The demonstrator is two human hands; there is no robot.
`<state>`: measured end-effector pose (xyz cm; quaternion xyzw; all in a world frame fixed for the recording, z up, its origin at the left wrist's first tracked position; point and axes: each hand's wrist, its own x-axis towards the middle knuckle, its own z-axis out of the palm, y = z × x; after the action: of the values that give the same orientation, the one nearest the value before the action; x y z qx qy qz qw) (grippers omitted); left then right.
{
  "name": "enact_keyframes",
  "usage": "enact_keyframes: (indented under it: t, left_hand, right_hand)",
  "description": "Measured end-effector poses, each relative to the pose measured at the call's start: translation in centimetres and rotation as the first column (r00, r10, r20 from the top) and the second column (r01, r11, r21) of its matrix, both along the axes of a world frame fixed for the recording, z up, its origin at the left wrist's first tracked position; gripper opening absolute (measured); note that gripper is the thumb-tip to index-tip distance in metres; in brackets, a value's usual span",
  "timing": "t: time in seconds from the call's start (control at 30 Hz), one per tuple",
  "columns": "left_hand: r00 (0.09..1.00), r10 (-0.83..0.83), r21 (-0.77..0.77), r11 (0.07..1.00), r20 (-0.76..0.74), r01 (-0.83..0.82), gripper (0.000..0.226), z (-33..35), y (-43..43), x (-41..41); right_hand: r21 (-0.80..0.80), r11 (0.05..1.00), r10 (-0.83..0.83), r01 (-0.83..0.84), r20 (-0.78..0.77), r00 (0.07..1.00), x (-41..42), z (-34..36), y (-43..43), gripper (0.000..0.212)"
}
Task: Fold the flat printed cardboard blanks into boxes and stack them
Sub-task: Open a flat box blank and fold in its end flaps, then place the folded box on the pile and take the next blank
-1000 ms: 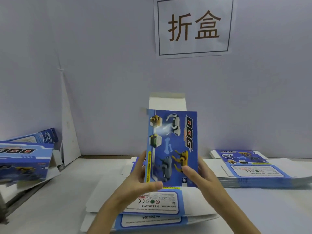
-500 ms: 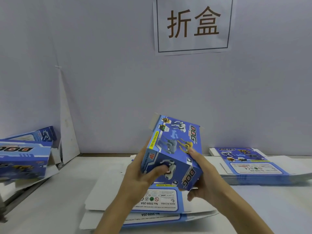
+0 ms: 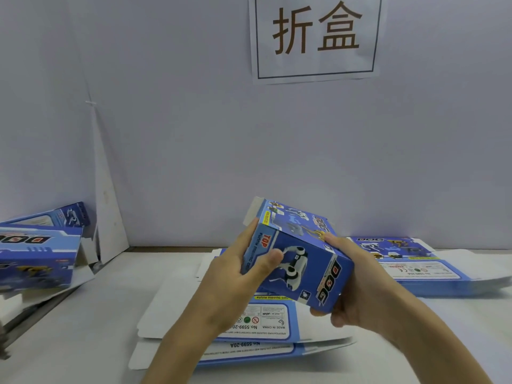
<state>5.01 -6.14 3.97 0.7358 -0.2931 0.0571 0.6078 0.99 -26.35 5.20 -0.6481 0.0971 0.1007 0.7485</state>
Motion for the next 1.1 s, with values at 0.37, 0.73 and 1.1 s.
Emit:
enact_keyframes:
  t: [0.37, 0.73, 1.1]
  left_hand:
    - [0.936, -0.212, -0.026, 0.977, -0.281, 0.213, 0.11, 0.5, 1.6, 0.2]
    - [0.76, 0.043, -0.151, 0.971, -0.648, -0.184, 0.062, 2.1, 8.0, 2.3]
    - [0.863, 0.341, -0.721, 0.48, -0.372, -0.5, 0.055, 8.3, 17.8, 8.6]
  right_hand:
    - [-0.1, 0.994, -0.002, 0.039, 0.348, 0.938, 0.4, 0.1, 0.2, 0.035]
    - [-0.241, 0.948, 0.287, -0.207, 0.368, 0.884, 3.6, -6.3, 3.5, 0.059]
    - [-0.667, 0.716, 0.425, -0.205, 0.184, 0.886, 2.3, -7.0, 4.9, 0.049]
